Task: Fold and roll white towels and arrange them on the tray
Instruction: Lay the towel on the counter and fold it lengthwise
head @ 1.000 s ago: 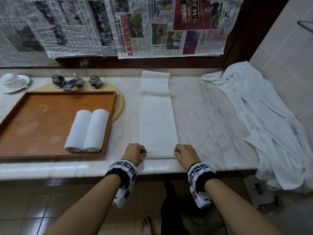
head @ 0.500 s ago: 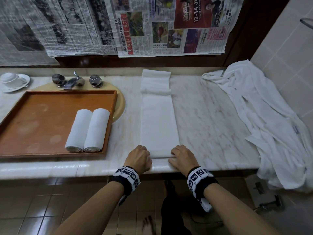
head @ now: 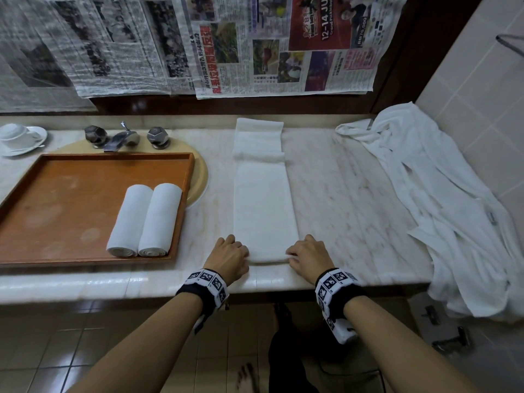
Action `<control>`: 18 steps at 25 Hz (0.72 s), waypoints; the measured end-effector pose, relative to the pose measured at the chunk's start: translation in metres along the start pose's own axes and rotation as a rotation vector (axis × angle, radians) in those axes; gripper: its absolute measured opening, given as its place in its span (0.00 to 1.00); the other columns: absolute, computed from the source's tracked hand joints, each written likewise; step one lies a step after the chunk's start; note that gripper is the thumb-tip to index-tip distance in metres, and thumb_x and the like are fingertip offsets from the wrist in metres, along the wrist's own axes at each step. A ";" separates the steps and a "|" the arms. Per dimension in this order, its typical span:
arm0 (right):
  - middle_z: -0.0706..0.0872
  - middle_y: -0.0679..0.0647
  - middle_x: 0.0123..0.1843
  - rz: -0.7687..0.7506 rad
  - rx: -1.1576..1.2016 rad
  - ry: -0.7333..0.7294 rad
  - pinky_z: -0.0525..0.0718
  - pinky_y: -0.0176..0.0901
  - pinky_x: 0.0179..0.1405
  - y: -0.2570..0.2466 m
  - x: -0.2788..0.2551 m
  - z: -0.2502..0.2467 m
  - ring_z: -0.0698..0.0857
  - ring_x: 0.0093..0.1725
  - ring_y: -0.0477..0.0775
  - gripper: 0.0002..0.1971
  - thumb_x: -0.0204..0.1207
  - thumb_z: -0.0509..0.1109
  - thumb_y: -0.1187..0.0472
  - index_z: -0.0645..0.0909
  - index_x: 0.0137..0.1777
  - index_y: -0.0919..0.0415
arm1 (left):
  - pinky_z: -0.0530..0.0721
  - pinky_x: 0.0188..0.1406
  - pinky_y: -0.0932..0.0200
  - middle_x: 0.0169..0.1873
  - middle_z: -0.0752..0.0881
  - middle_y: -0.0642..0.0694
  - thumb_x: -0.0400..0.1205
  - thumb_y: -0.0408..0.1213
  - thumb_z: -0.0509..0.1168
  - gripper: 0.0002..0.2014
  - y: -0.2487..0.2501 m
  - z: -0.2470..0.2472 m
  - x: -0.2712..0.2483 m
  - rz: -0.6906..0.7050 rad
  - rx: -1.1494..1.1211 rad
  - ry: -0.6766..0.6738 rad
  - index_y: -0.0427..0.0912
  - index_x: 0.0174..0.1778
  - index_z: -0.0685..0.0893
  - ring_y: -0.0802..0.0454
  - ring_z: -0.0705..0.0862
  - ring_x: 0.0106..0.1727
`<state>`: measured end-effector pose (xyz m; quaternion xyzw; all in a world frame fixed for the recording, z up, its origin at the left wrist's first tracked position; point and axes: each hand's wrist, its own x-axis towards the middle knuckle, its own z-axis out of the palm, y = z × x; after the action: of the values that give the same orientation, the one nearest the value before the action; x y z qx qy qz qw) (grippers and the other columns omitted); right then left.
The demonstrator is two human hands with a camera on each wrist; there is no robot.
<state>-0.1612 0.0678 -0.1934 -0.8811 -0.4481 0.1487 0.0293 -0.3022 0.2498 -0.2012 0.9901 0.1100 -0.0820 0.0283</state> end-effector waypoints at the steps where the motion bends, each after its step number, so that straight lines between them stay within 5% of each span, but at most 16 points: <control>1: 0.87 0.47 0.58 0.001 0.004 -0.030 0.72 0.51 0.56 0.002 0.000 -0.003 0.74 0.62 0.54 0.15 0.84 0.60 0.55 0.85 0.64 0.50 | 0.69 0.59 0.53 0.55 0.85 0.49 0.85 0.44 0.56 0.14 -0.003 -0.001 0.000 0.013 -0.026 -0.013 0.46 0.60 0.83 0.47 0.75 0.60; 4: 0.85 0.50 0.58 0.059 0.092 -0.083 0.71 0.54 0.61 0.006 0.003 -0.010 0.74 0.64 0.54 0.12 0.84 0.62 0.57 0.83 0.64 0.51 | 0.68 0.59 0.53 0.55 0.86 0.50 0.87 0.44 0.57 0.12 -0.012 -0.004 0.003 -0.005 -0.117 -0.038 0.47 0.62 0.80 0.49 0.75 0.58; 8: 0.86 0.49 0.49 0.120 0.173 -0.044 0.69 0.53 0.55 0.006 0.008 -0.009 0.75 0.59 0.52 0.04 0.80 0.66 0.60 0.79 0.52 0.51 | 0.69 0.60 0.54 0.51 0.87 0.51 0.85 0.43 0.63 0.08 -0.015 -0.011 0.009 -0.080 -0.186 -0.040 0.49 0.57 0.81 0.51 0.77 0.57; 13: 0.86 0.50 0.48 0.106 0.044 0.001 0.72 0.51 0.52 0.000 0.015 -0.010 0.75 0.58 0.54 0.06 0.80 0.65 0.62 0.84 0.49 0.53 | 0.83 0.54 0.55 0.45 0.88 0.48 0.79 0.35 0.71 0.02 -0.012 -0.014 0.025 -0.222 -0.296 -0.118 0.45 0.45 0.89 0.49 0.85 0.50; 18: 0.84 0.59 0.47 -0.010 0.075 0.133 0.77 0.47 0.39 -0.006 0.017 0.008 0.81 0.52 0.61 0.09 0.77 0.64 0.74 0.86 0.45 0.67 | 0.82 0.49 0.56 0.48 0.84 0.44 0.79 0.23 0.62 0.11 0.010 -0.012 0.023 -0.218 -0.238 -0.082 0.39 0.49 0.87 0.44 0.84 0.50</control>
<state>-0.1583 0.0845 -0.2040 -0.8851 -0.4434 0.1064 0.0930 -0.2761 0.2459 -0.1925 0.9578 0.2246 -0.1111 0.1406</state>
